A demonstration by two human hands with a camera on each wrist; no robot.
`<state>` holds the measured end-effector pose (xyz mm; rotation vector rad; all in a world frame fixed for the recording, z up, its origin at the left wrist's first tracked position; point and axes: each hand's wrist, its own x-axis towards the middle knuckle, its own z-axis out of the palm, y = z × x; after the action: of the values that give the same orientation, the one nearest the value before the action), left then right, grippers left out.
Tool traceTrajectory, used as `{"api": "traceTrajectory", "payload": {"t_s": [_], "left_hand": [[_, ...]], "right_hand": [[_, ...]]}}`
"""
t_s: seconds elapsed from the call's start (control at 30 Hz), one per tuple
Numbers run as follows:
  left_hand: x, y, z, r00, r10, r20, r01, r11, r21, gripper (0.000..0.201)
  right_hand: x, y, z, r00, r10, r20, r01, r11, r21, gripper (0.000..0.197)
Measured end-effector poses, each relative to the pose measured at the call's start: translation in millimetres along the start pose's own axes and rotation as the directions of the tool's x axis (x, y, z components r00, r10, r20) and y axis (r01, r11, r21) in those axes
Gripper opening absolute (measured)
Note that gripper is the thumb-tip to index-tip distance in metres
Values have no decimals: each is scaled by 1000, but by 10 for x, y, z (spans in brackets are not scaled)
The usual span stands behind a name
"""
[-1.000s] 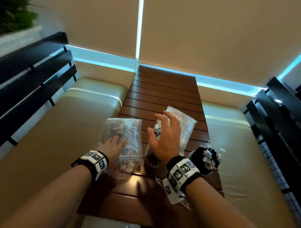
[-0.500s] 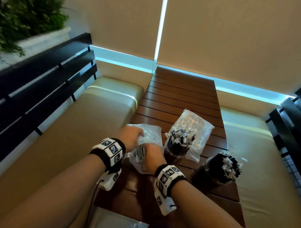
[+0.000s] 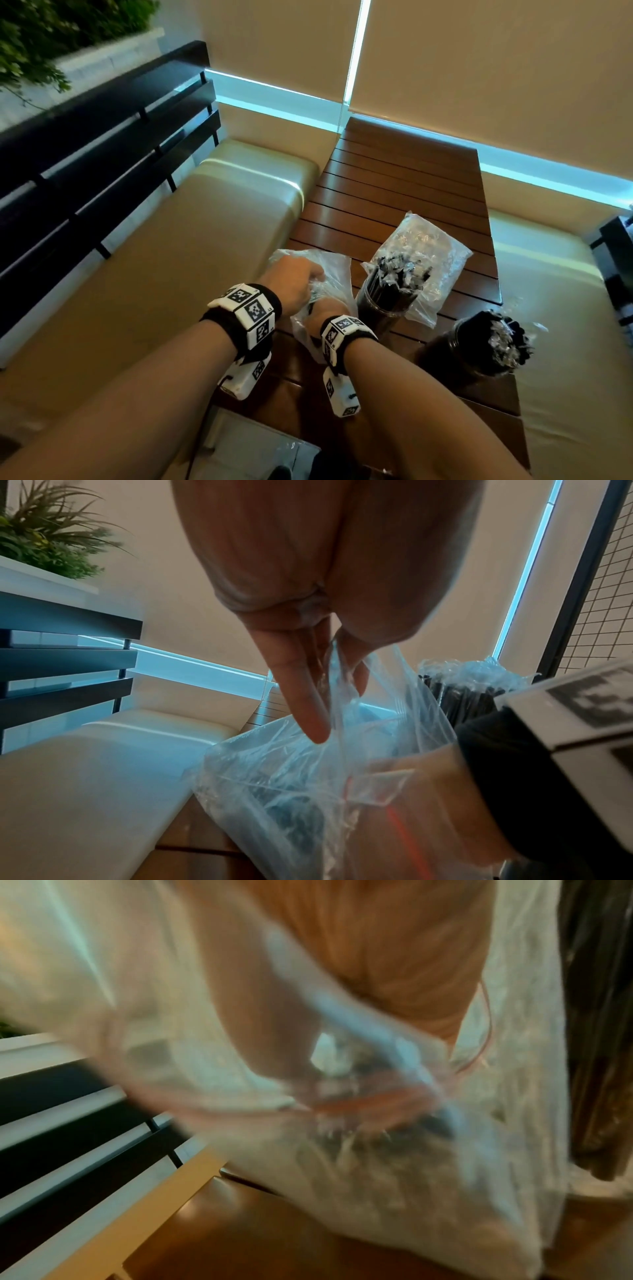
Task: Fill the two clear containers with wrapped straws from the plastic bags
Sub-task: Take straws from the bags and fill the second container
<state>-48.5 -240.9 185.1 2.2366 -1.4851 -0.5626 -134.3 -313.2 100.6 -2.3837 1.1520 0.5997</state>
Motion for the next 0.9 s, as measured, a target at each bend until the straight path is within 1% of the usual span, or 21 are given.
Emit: {"api": "traceTrajectory", "payload": {"t_s": [0.07,0.1,0.13,0.2,0.27,0.3,0.33,0.43,0.47,0.53,0.63,0.67,0.73,0.8,0.83,0.9], "left_hand": [[-9,-23,19,1000,-17,8,17,1000,-22,42],[-8,-33,29,1000,-23,13,24,999,-39,42],[-5,-40,36,999,-28,17,28,998,-54,42],[2,-28,40,1000,-23,6,24,998,-66,42],[21,-9,40,1000,-14,-15,13,997,-70,42],[25,5,36,1000,-6,-26,4,998,-64,42],[30,22,32,1000,3,-31,-5,998,-57,41],[27,29,40,1000,16,-26,-17,999,-49,41],[30,16,49,1000,8,-28,-9,999,-46,42],[49,-26,72,999,-15,-34,13,999,-42,42],[93,-65,88,998,-25,-58,23,999,-34,38],[114,-77,91,997,-31,-71,28,999,-40,37],[163,-96,101,994,-47,-97,43,998,-41,38],[227,-103,118,995,-42,-94,41,999,-6,42],[264,-105,130,996,-33,-89,34,999,10,42],[341,-104,157,996,-27,-81,28,999,15,39]], "right_hand": [[44,20,27,999,40,18,-41,998,44,39],[48,8,13,996,69,48,-72,995,71,39],[58,19,14,996,67,52,-70,995,76,39],[21,-5,-24,998,32,59,-34,999,34,47],[-3,-19,-7,999,13,32,-11,999,-48,45],[-29,-13,-11,999,27,38,-25,998,-66,44],[-15,14,7,1000,14,26,-12,998,-66,43],[-53,64,-63,998,-15,54,10,997,80,40],[-69,84,-87,999,-31,45,26,993,114,39],[-108,94,-144,999,-39,37,34,991,127,37],[-139,75,-229,998,-56,14,54,990,134,35],[-167,65,-273,998,-68,-10,69,992,108,34],[-234,46,-389,996,-79,-32,79,997,-5,36],[-376,44,-524,994,-103,-49,96,988,-120,39],[-445,56,-586,991,-124,-49,116,982,-151,38],[-622,120,-725,985,-170,-43,160,973,-167,30]]}}
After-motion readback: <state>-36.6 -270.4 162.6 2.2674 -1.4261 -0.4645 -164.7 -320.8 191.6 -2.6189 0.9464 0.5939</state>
